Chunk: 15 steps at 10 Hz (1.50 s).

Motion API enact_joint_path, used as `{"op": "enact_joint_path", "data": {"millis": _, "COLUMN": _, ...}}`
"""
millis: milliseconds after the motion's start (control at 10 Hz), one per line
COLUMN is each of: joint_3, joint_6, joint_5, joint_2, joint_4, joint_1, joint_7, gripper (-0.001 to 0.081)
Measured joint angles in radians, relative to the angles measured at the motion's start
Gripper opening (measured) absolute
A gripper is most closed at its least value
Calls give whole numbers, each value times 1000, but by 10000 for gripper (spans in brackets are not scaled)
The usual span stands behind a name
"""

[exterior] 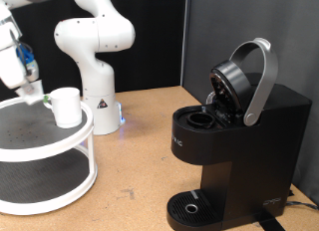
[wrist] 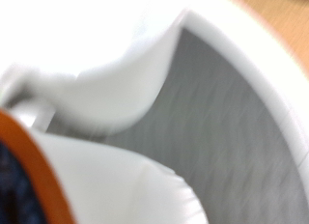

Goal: Make a cup of coffee with the keurig machine

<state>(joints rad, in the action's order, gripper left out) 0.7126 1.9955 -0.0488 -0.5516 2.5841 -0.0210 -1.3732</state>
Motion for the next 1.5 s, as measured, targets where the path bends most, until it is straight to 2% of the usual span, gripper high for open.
{"op": "enact_joint_path", "data": {"millis": 200, "joint_3": -2, "joint_6": -48, "joint_5": 129, "joint_2": 4, "joint_4": -50, "joint_1": 57, "joint_7": 39, "gripper": 116}}
{"op": "enact_joint_path", "data": {"millis": 400, "joint_3": -15, "joint_6": -69, "joint_5": 175, "joint_2": 22, "joint_4": -90, "joint_1": 84, "joint_7": 99, "gripper": 116}}
{"op": "enact_joint_path", "data": {"millis": 600, "joint_3": -8, "joint_6": -71, "joint_5": 179, "joint_2": 21, "joint_4": -88, "joint_1": 88, "joint_7": 58, "gripper": 116}}
{"op": "enact_joint_path", "data": {"millis": 800, "joint_3": 23, "joint_6": -118, "joint_5": 239, "joint_2": 26, "joint_4": -99, "joint_1": 115, "joint_7": 14, "gripper": 116}}
{"op": "enact_joint_path", "data": {"millis": 1200, "joint_3": 62, "joint_6": -270, "joint_5": 395, "joint_2": 107, "joint_4": -216, "joint_1": 220, "joint_7": 10, "gripper": 116}}
{"op": "enact_joint_path", "data": {"millis": 1400, "joint_3": 62, "joint_6": -265, "joint_5": 438, "joint_2": 163, "joint_4": -262, "joint_1": 253, "joint_7": 17, "gripper": 116}}
{"op": "enact_joint_path", "data": {"millis": 1500, "joint_3": 62, "joint_6": -266, "joint_5": 438, "joint_2": 162, "joint_4": -260, "joint_1": 252, "joint_7": 16, "gripper": 116}}
